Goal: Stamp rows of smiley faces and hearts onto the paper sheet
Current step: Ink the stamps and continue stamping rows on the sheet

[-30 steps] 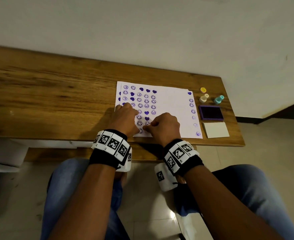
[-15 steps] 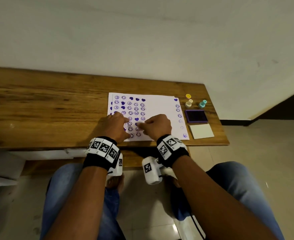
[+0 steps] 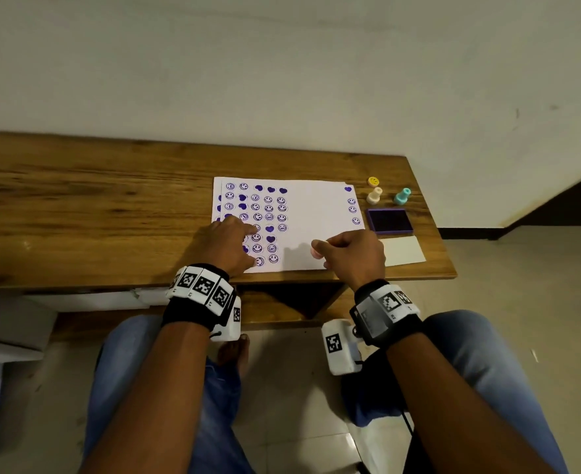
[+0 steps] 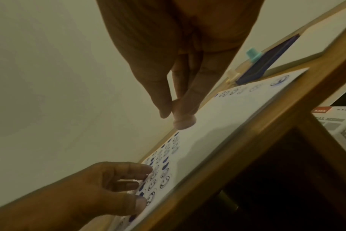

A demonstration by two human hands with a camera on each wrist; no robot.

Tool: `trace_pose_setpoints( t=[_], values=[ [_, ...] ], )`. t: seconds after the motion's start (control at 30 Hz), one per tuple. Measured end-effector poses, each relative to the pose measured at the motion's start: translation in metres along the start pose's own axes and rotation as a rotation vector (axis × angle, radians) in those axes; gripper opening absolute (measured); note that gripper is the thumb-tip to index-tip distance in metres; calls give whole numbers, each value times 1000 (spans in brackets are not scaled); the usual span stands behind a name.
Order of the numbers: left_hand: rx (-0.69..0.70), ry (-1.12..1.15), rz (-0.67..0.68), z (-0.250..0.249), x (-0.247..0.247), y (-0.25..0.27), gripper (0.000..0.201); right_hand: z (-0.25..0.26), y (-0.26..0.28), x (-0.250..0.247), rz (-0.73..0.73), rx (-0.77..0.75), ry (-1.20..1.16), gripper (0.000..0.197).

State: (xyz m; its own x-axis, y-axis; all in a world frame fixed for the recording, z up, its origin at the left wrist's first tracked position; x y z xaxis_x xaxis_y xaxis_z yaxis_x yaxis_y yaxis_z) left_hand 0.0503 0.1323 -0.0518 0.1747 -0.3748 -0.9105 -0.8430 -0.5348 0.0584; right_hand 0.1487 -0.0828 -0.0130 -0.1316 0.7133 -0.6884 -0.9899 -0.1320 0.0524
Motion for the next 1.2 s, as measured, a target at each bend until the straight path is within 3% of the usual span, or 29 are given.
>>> trace_pose_setpoints(
  t=[0.53,0.8,1.2],
  values=[
    [51,20,-63,-3,-7,3,63,-16,-6,-16,-33,-118,33,27],
    [48,179,-144,-5,-13,6,52,-35,-17,-36,-59,-127,5,28],
    [107,444,-257,-70,-1,9,30,-45,-78,-79,-144,-76,-137,9]
  ],
)
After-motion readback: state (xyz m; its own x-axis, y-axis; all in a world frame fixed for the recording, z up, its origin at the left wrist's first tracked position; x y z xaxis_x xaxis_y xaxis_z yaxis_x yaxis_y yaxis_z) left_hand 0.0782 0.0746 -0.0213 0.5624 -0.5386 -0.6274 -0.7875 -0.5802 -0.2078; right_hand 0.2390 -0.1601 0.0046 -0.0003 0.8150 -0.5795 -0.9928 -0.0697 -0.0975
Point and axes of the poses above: each hand's wrist, its own y-axis away from the middle knuckle, its own x-axis out of the palm, z = x × y, the point moved 6 cm from there along -y, towards the middle knuckle, and after that the axes turned 11 degrees about -z, right-handed, at the moved point
